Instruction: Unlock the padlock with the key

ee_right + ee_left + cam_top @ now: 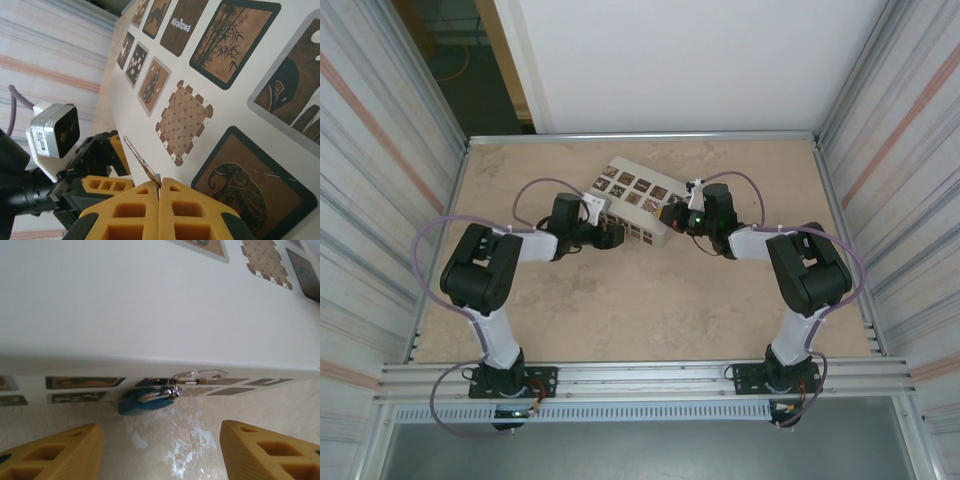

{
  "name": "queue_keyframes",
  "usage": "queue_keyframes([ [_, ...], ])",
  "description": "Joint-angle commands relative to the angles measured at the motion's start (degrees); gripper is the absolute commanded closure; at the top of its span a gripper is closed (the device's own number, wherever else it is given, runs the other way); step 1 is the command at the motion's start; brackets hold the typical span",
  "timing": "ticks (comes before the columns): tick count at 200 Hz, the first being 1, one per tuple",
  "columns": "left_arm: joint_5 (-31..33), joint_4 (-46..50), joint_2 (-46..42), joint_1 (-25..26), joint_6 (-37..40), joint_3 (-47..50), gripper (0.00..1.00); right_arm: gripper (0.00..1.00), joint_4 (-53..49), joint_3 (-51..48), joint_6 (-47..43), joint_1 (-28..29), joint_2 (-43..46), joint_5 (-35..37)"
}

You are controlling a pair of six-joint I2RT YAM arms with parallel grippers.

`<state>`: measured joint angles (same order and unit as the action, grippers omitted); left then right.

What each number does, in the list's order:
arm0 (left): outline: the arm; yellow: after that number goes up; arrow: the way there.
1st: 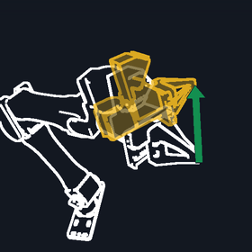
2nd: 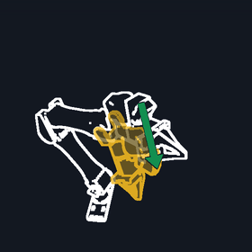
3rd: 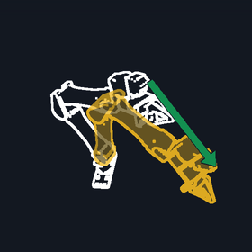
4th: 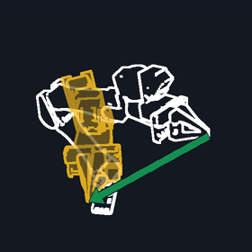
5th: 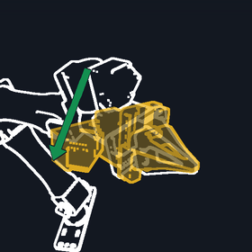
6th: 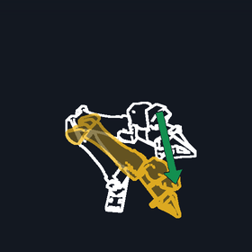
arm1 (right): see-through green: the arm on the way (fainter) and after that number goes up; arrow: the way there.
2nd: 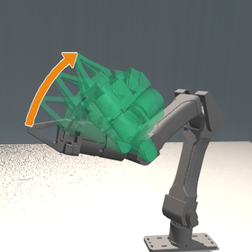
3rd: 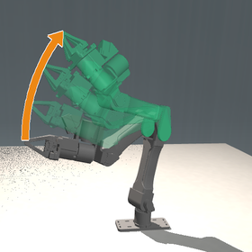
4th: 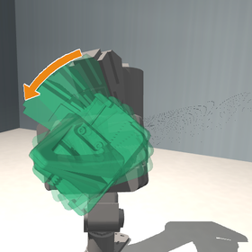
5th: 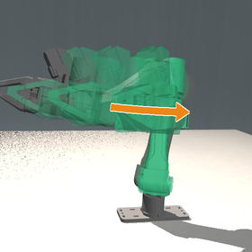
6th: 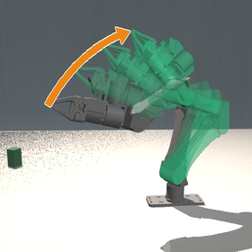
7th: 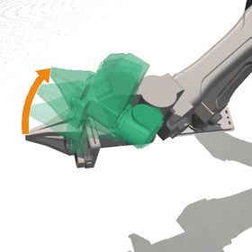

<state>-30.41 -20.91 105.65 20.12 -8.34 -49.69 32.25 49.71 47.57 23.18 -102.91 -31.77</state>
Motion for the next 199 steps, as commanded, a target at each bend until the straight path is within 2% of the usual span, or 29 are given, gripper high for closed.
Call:
queue_keyframes([
  [1, -0.27, -2.33, 2.37, 0.19, 3.13, -2.39, 0.38, 1.0, -5.79, 0.27, -2.13, 0.24, -0.01, 1.04],
  [144, -0.97, -2.21, 6.77, 2.47, 2.34, -6.47, 0.51, 1.0, -6.48, 0.49, -2.79, 0.86, 0.06, 1.45],
  [199, 2.11, -2.2, 7.55, 4.03, 1.07, -6.65, 0.55, 1.0, -6.5, 0.74, -2.75, 1.08, 0.32, 1.27],
])
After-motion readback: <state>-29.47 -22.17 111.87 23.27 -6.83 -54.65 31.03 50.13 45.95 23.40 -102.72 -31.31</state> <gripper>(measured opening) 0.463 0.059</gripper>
